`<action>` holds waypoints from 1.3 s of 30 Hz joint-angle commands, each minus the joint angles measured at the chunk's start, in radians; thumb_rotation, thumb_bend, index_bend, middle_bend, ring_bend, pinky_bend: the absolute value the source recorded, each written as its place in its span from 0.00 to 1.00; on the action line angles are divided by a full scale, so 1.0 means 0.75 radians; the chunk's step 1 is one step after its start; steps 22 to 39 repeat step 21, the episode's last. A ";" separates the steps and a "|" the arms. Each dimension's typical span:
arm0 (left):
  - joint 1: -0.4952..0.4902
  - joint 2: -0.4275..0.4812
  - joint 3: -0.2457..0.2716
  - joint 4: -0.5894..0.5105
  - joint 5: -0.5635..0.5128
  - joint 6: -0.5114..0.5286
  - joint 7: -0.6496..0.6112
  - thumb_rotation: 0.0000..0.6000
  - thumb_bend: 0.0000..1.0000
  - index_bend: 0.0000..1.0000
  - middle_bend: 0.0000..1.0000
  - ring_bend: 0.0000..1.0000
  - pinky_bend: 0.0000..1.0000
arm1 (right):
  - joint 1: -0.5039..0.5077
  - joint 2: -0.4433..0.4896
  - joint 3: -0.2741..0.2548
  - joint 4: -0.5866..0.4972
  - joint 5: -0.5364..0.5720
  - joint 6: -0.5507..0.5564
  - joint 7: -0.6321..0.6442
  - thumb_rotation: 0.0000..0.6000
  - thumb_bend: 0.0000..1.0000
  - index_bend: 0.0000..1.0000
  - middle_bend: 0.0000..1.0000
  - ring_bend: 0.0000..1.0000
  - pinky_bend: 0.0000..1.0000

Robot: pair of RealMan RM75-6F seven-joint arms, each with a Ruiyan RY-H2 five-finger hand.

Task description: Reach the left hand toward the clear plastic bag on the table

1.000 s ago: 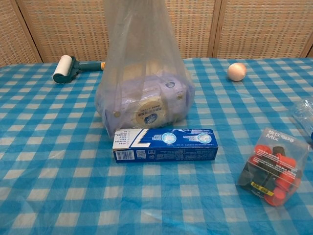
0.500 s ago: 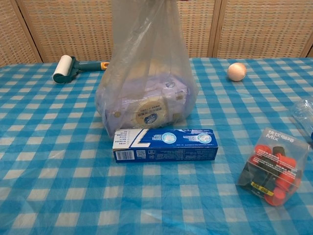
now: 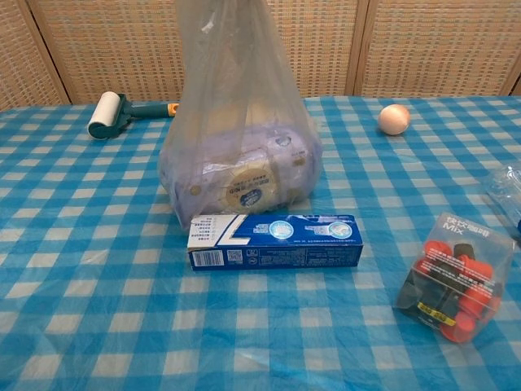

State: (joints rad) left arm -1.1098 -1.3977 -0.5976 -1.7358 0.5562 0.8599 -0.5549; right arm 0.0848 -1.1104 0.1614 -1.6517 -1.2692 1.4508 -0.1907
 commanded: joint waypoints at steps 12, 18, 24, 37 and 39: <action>0.134 0.205 -0.173 -0.259 0.029 0.146 0.055 1.00 0.99 1.00 1.00 0.96 1.00 | 0.007 -0.016 -0.011 0.000 -0.008 0.001 -0.043 1.00 0.00 0.00 0.00 0.00 0.00; 0.151 0.305 -0.266 -0.305 -0.012 0.111 0.056 1.00 0.98 1.00 1.00 0.96 1.00 | 0.015 -0.034 -0.010 0.006 0.007 -0.004 -0.076 1.00 0.00 0.00 0.00 0.00 0.00; 0.146 0.319 -0.272 -0.321 -0.030 0.107 0.067 1.00 0.98 1.00 1.00 0.96 1.00 | 0.016 -0.038 -0.009 0.008 0.011 -0.005 -0.081 1.00 0.00 0.00 0.00 0.00 0.00; 0.146 0.319 -0.272 -0.321 -0.030 0.107 0.067 1.00 0.98 1.00 1.00 0.96 1.00 | 0.016 -0.038 -0.009 0.008 0.011 -0.005 -0.081 1.00 0.00 0.00 0.00 0.00 0.00; 0.146 0.319 -0.272 -0.321 -0.030 0.107 0.067 1.00 0.98 1.00 1.00 0.96 1.00 | 0.016 -0.038 -0.009 0.008 0.011 -0.005 -0.081 1.00 0.00 0.00 0.00 0.00 0.00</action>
